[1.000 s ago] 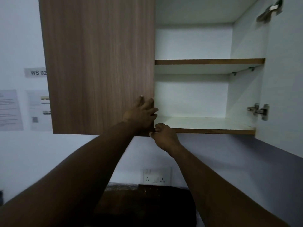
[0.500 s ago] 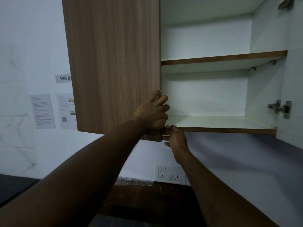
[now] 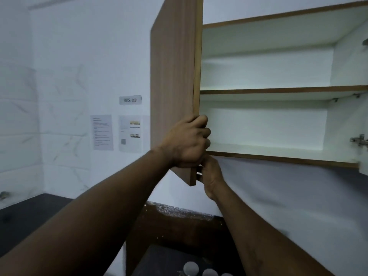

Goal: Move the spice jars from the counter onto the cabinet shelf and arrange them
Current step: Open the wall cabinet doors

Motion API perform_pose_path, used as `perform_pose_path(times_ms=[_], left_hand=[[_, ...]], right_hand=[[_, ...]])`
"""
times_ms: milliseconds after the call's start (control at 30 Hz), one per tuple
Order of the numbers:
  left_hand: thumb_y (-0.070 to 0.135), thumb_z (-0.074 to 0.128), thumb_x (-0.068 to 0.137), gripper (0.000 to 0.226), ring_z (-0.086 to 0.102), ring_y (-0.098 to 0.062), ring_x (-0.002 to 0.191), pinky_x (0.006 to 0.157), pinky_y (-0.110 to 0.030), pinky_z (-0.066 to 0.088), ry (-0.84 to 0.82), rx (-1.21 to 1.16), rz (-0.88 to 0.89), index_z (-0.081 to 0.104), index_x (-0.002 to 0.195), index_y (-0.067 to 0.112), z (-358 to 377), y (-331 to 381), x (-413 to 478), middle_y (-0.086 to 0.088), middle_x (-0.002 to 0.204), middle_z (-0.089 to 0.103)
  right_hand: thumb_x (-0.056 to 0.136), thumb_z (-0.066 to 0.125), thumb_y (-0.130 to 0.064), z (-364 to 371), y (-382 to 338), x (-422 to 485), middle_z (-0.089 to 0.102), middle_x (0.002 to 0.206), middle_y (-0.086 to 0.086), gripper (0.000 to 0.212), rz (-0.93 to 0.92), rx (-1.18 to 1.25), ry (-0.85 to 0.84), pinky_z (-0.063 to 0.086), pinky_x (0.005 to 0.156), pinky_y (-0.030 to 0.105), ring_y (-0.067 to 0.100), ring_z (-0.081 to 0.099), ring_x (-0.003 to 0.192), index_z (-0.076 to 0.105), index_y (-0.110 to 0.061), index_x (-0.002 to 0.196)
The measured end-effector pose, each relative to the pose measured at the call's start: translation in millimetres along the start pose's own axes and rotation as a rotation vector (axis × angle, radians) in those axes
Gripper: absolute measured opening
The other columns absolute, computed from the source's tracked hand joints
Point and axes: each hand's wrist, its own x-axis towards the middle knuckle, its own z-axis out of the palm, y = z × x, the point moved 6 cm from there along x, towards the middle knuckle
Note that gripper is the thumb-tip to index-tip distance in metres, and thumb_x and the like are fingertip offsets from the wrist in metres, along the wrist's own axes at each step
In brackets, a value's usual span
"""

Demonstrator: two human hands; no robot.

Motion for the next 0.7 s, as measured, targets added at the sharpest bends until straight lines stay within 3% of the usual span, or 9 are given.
perform_pose_path(times_ms=[67, 133, 233, 333, 400, 533, 600, 700], left_hand=[[0.028, 0.046, 0.092, 0.034, 0.050, -0.023, 0.094, 0.092, -0.037, 0.039, 0.016, 0.006, -0.047, 0.068, 0.067, 0.017, -15.4, -18.5, -33.4, 0.005, 0.069, 0.058], [0.028, 0.050, 0.091, 0.032, 0.055, -0.027, 0.109, 0.108, -0.039, 0.035, 0.043, 0.010, -0.087, 0.073, 0.073, 0.016, -26.2, -32.0, -62.6, 0.002, 0.081, 0.069], [0.029, 0.049, 0.091, 0.037, 0.050, -0.037, 0.131, 0.118, -0.048, 0.029, 0.077, 0.010, -0.183, 0.077, 0.078, 0.010, -44.8, -50.4, -102.8, -0.009, 0.116, 0.073], [0.028, 0.034, 0.092, 0.050, 0.041, -0.048, 0.137, 0.108, -0.054, 0.038, 0.109, 0.031, -0.285, 0.075, 0.077, 0.004, -58.2, -63.0, -137.9, -0.016, 0.135, 0.063], [0.022, 0.040, 0.088, 0.039, 0.037, -0.051, 0.138, 0.103, -0.052, 0.045, 0.105, 0.074, -0.425, 0.074, 0.080, 0.005, -66.0, -74.3, -160.7, -0.016, 0.143, 0.056], [0.013, 0.054, 0.086, 0.025, 0.039, -0.041, 0.138, 0.070, -0.043, 0.060, 0.093, 0.099, -0.801, 0.075, 0.099, 0.009, -76.1, -107.9, -201.7, -0.008, 0.157, 0.041], [0.006, 0.061, 0.084, 0.029, 0.050, -0.035, 0.130, 0.070, -0.040, 0.060, 0.096, 0.053, -0.960, 0.074, 0.110, 0.009, -78.2, -129.4, -223.5, -0.009, 0.160, 0.035], [0.003, 0.070, 0.081, 0.036, 0.067, -0.032, 0.105, 0.073, -0.034, 0.056, 0.029, 0.014, -1.040, 0.071, 0.117, 0.007, -77.2, -148.0, -254.7, -0.011, 0.162, 0.028]], right_hand=[[0.092, 0.054, -0.031, 35.9, -4.2, -8.6, 0.077, 0.084, 0.004, 0.022, -0.020, -0.007, -0.027, 0.055, 0.054, 0.027, 0.017, 0.072, 0.069, 0.073, -0.021, 0.084], [0.092, 0.058, -0.031, 62.1, -4.9, -13.3, 0.077, 0.086, 0.005, 0.021, -0.048, -0.008, -0.038, 0.056, 0.057, 0.027, 0.017, 0.073, 0.069, 0.075, -0.024, 0.082], [0.079, 0.064, -0.038, 101.6, -2.5, -20.5, 0.077, 0.094, 0.008, 0.019, -0.055, 0.030, -0.052, 0.063, 0.067, 0.043, 0.026, 0.075, 0.080, 0.077, -0.025, 0.086], [0.076, 0.067, -0.041, 137.6, 3.4, -26.2, 0.077, 0.100, 0.004, 0.024, -0.068, 0.027, -0.078, 0.061, 0.079, 0.050, 0.029, 0.072, 0.092, 0.077, -0.029, 0.094], [0.078, 0.066, -0.043, 161.0, 5.9, -29.3, 0.076, 0.100, -0.007, 0.022, -0.111, -0.064, -0.090, 0.062, 0.081, 0.046, 0.022, 0.072, 0.096, 0.075, -0.034, 0.097], [0.088, 0.071, -0.038, 208.2, 3.4, -36.8, 0.071, 0.114, -0.019, 0.029, -0.266, -0.339, -0.127, 0.056, 0.087, 0.030, 0.006, 0.065, 0.095, 0.071, -0.037, 0.117], [0.090, 0.071, -0.041, 231.6, 1.1, -41.4, 0.068, 0.127, -0.017, 0.041, -0.330, -0.475, -0.162, 0.053, 0.089, 0.026, 0.003, 0.064, 0.098, 0.066, -0.035, 0.130], [0.091, 0.069, -0.038, 264.6, 2.2, -45.1, 0.060, 0.143, -0.009, 0.055, -0.408, -0.682, -0.245, 0.050, 0.103, 0.034, 0.020, 0.062, 0.123, 0.054, -0.032, 0.144]])
